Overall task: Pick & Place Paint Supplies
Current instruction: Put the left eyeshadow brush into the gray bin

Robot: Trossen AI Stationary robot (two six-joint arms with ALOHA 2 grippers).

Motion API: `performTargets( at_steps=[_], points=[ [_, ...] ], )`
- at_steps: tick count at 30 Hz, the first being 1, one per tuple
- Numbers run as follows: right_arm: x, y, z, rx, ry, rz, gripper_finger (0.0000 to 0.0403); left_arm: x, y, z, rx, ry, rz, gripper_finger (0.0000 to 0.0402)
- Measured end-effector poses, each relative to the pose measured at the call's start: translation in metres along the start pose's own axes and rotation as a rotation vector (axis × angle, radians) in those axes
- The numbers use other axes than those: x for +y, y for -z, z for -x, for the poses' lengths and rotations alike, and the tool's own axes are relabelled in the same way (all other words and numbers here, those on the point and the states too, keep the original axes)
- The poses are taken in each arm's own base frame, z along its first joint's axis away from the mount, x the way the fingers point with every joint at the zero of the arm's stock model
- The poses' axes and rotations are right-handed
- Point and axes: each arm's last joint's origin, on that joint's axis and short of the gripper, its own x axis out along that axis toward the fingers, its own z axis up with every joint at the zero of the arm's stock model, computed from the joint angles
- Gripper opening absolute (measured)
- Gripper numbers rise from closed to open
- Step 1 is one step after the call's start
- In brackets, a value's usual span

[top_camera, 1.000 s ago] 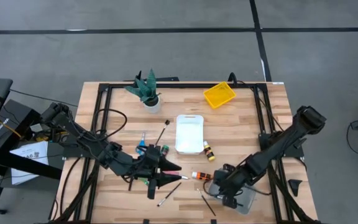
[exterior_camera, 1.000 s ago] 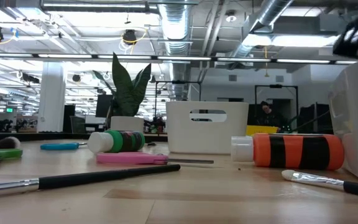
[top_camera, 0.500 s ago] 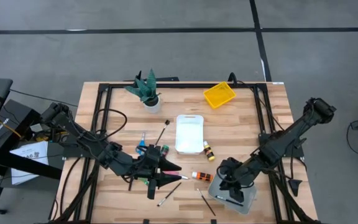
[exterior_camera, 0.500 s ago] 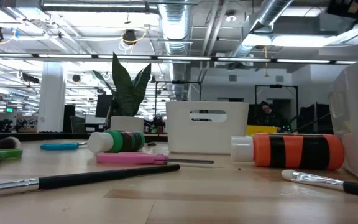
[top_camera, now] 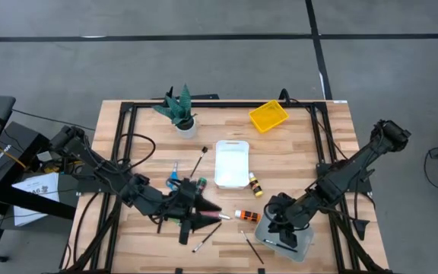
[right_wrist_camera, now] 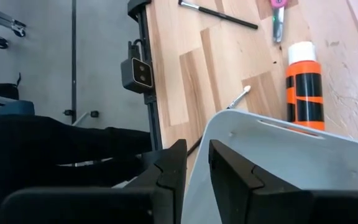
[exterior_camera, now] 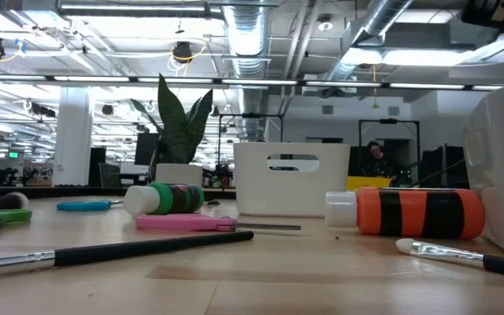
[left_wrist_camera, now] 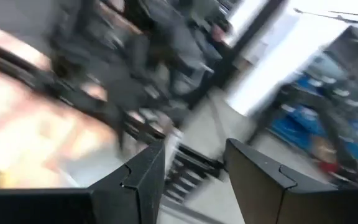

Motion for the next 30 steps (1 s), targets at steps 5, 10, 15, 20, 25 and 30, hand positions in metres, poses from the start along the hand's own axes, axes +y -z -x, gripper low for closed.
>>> performTargets(
  at_steps=[5, 10, 15, 20, 25, 30],
  points=[
    [0.001, 0.001, 0.0, 0.006, -0.002, -0.001, 0.0066, -0.014, 0.026, 0.002, 0.281, 0.196, 0.168, 0.0163],
    [0.001, 0.001, 0.0, -0.001, -0.009, -0.016, 0.0066, -0.033, 0.059, 0.009, 0.407, 0.207, 0.312, 0.0163],
    [0.003, -0.001, 0.0, -0.016, -0.029, -0.018, 0.0066, -0.043, 0.109, 0.009, 0.556, 0.128, 0.43, 0.0163],
    [0.007, -0.003, 0.0, -0.04, -0.063, -0.021, 0.0066, -0.038, 0.153, 0.001, 0.644, 0.055, 0.366, 0.0163],
    [0.008, -0.004, 0.001, -0.049, -0.075, -0.022, 0.0066, -0.014, 0.178, -0.011, 0.65, -0.107, 0.191, 0.0162],
    [0.009, -0.005, 0.001, -0.057, -0.085, -0.024, 0.0066, 0.011, 0.193, -0.018, 0.693, -0.247, 0.007, 0.0142]
  ],
)
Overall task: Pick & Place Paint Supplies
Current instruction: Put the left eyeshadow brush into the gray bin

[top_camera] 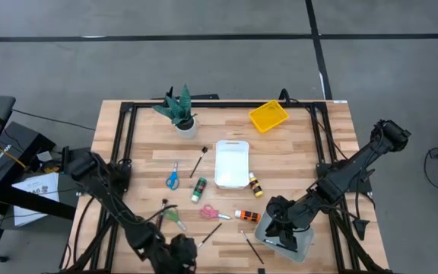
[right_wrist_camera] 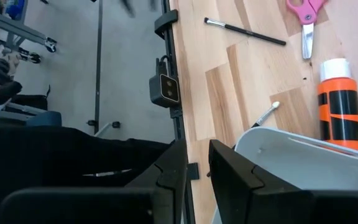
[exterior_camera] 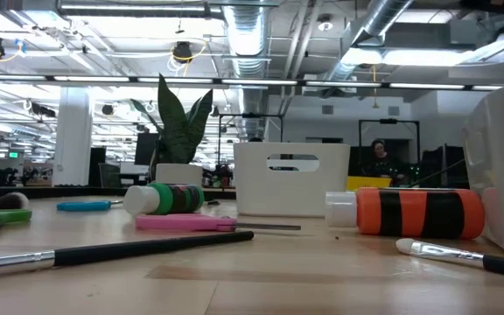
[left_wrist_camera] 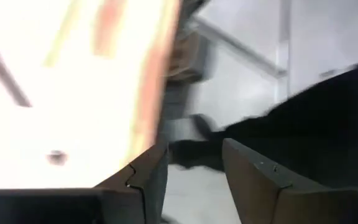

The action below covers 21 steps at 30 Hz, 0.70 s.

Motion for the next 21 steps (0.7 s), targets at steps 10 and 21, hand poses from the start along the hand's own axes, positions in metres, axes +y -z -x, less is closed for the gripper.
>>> performTargets(
  at_steps=[10, 21],
  points=[
    [0.0, 0.0, 0.0, -0.014, 0.009, -0.007, 0.0066, 0.021, 0.007, -0.011, 0.008, -0.212, -0.067, 0.0127],
    [-0.001, -0.002, 0.0, -0.044, 0.031, -0.008, 0.0065, 0.036, 0.02, -0.041, 0.041, -0.292, -0.03, 0.0126]
  ],
)
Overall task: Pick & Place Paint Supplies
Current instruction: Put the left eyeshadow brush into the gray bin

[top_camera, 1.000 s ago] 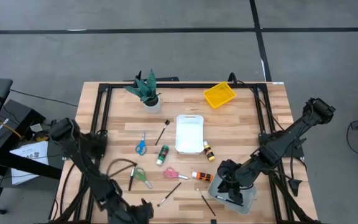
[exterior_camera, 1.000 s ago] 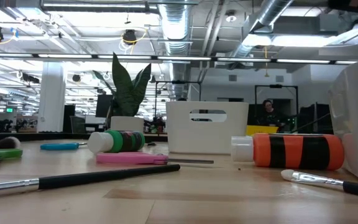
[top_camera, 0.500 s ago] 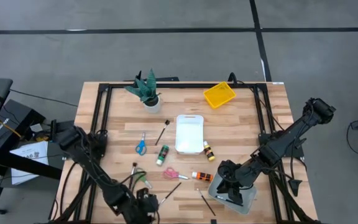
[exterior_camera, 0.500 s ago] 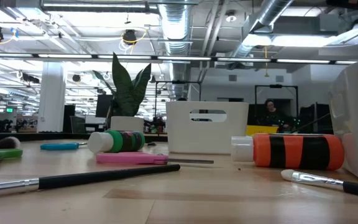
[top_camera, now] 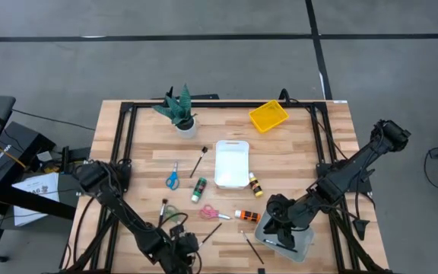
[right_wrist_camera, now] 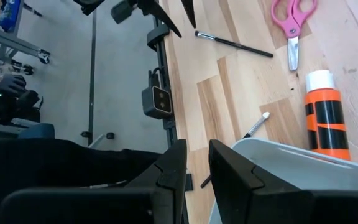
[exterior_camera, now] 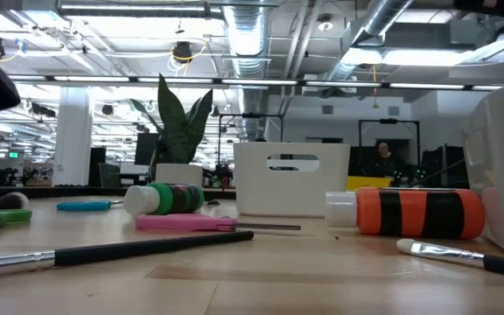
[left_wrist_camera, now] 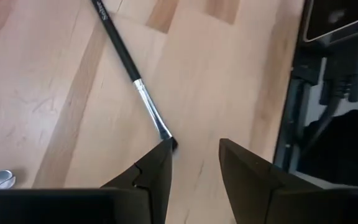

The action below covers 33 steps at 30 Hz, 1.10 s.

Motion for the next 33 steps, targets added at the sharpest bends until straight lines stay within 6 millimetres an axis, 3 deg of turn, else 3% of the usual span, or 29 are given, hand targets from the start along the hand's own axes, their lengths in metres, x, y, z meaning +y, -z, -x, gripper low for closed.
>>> performTargets(
  at_steps=[10, 27, 33],
  points=[
    [0.0, 0.001, 0.0, 0.004, 0.005, 0.001, 0.0065, 0.003, 0.002, -0.007, 0.004, -0.028, 0.054, 0.0103],
    [0.0, 0.003, 0.0, 0.014, 0.008, 0.008, 0.0065, 0.006, 0.006, -0.014, 0.002, -0.072, 0.048, 0.01],
    [0.0, 0.003, 0.0, 0.016, 0.01, 0.008, 0.0065, 0.007, 0.006, -0.014, 0.0, -0.087, 0.048, 0.0072]
  ],
)
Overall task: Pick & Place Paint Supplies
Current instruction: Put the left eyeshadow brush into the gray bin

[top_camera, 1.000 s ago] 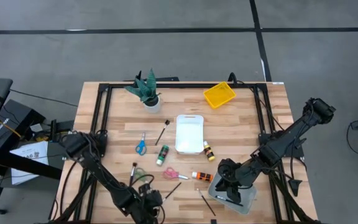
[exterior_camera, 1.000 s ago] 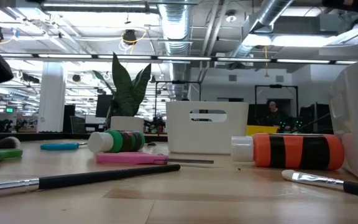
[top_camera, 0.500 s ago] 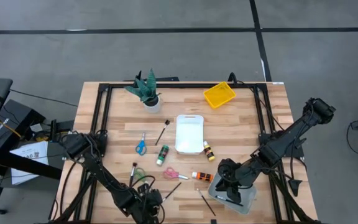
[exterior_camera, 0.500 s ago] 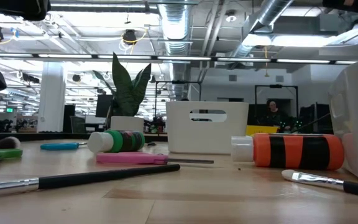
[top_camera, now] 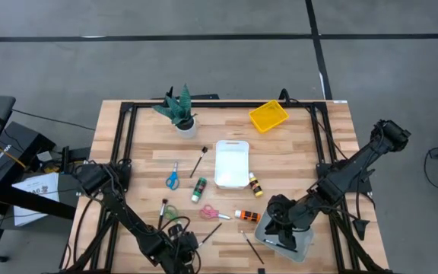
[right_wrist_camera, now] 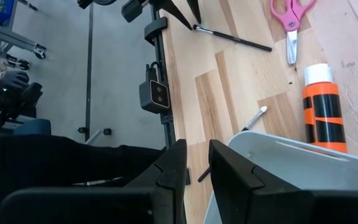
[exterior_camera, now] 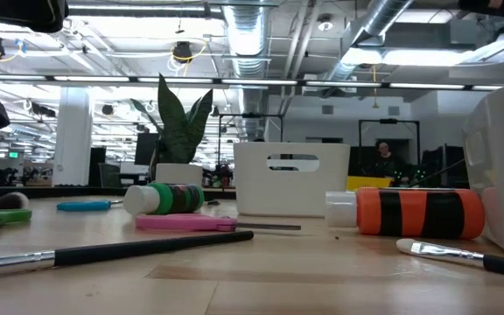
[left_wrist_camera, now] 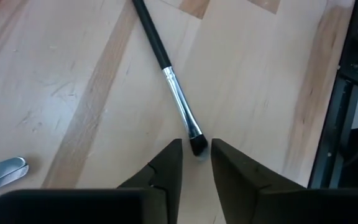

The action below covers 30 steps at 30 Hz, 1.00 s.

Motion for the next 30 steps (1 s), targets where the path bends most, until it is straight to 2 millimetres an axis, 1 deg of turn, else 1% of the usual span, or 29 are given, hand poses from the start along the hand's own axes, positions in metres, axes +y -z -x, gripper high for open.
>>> performTargets(
  at_steps=[8, 11, 17, 22, 25, 28, 30],
  points=[
    [0.0, 0.0, 0.0, 0.0, 0.0, 0.0, 0.0066, 0.002, 0.003, -0.006, 0.006, -0.028, -0.001, 0.0006],
    [0.0, 0.0, 0.0, 0.0, 0.0, 0.001, 0.0066, 0.003, 0.004, -0.008, 0.009, -0.039, 0.011, 0.0003],
    [0.0, 0.0, 0.0, 0.0, 0.001, 0.004, 0.0066, 0.006, 0.003, -0.002, 0.018, -0.057, 0.015, 0.0001],
    [0.0, 0.0, 0.0, -0.005, -0.002, 0.01, 0.0066, 0.01, -0.002, 0.01, -0.005, -0.083, -0.025, 0.0],
    [0.001, -0.001, 0.0, -0.013, -0.009, 0.029, 0.0066, 0.01, -0.011, 0.025, -0.041, -0.067, -0.035, 0.0],
    [0.0, -0.004, 0.0, -0.024, -0.013, 0.048, 0.0066, 0.01, -0.019, 0.038, -0.06, -0.035, -0.111, 0.0],
    [0.0, -0.005, 0.0, -0.032, -0.016, 0.076, 0.0066, 0.011, -0.028, 0.047, -0.077, -0.013, -0.137, 0.0]
  ],
)
